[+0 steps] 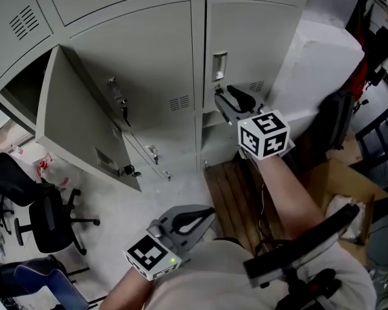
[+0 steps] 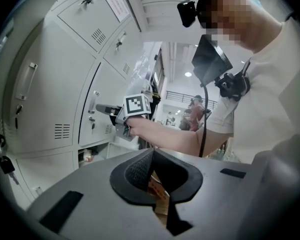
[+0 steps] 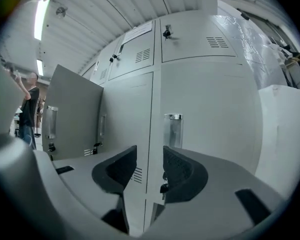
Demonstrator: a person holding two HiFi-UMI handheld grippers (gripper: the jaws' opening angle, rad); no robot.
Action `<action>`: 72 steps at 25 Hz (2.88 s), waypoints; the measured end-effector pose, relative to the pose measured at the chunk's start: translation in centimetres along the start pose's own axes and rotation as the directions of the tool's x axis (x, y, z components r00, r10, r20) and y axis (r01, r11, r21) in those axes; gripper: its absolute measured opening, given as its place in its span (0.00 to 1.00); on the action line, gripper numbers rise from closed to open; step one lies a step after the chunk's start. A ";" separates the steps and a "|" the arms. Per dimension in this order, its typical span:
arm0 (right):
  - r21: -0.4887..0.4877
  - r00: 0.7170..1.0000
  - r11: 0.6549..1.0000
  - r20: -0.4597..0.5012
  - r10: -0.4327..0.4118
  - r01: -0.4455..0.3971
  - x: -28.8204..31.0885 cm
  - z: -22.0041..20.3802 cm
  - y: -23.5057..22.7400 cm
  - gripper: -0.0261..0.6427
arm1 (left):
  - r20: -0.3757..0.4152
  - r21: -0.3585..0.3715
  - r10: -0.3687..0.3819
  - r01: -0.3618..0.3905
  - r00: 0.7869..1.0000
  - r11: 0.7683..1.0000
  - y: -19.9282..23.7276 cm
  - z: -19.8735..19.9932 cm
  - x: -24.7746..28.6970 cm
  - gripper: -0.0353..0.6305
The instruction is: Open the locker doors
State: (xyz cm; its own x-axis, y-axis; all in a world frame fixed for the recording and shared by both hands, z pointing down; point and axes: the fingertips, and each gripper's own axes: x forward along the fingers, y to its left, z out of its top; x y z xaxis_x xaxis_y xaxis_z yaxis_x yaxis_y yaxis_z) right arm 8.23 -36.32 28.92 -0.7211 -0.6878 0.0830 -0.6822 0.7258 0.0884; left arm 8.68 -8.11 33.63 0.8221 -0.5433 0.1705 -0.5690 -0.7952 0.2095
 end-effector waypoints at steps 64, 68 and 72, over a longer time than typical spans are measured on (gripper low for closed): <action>0.088 0.983 0.981 0.045 -0.180 0.175 -11.5 -0.2 -4.4 0.19 | 0.002 -0.004 -0.097 0.097 0.995 0.995 -1.4 0.3 1.7 0.07; 0.098 0.975 0.972 0.039 -0.219 0.215 -13.8 -0.5 -5.4 0.19 | -0.002 0.006 -0.119 0.119 0.993 0.993 -2.1 0.4 2.3 0.07; 0.104 0.964 0.960 0.035 -0.265 0.260 -16.2 -0.9 -6.8 0.18 | -0.005 0.016 -0.142 0.142 0.990 0.990 -2.7 0.5 2.9 0.07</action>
State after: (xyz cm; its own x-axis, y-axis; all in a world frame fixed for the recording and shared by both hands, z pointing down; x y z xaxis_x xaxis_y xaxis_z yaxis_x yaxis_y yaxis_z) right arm 24.70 -30.10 27.87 -0.5182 -0.8550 0.0213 -0.8552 0.5183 0.0032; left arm 12.65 -7.70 33.10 0.8943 -0.4237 0.1441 -0.4463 -0.8684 0.2163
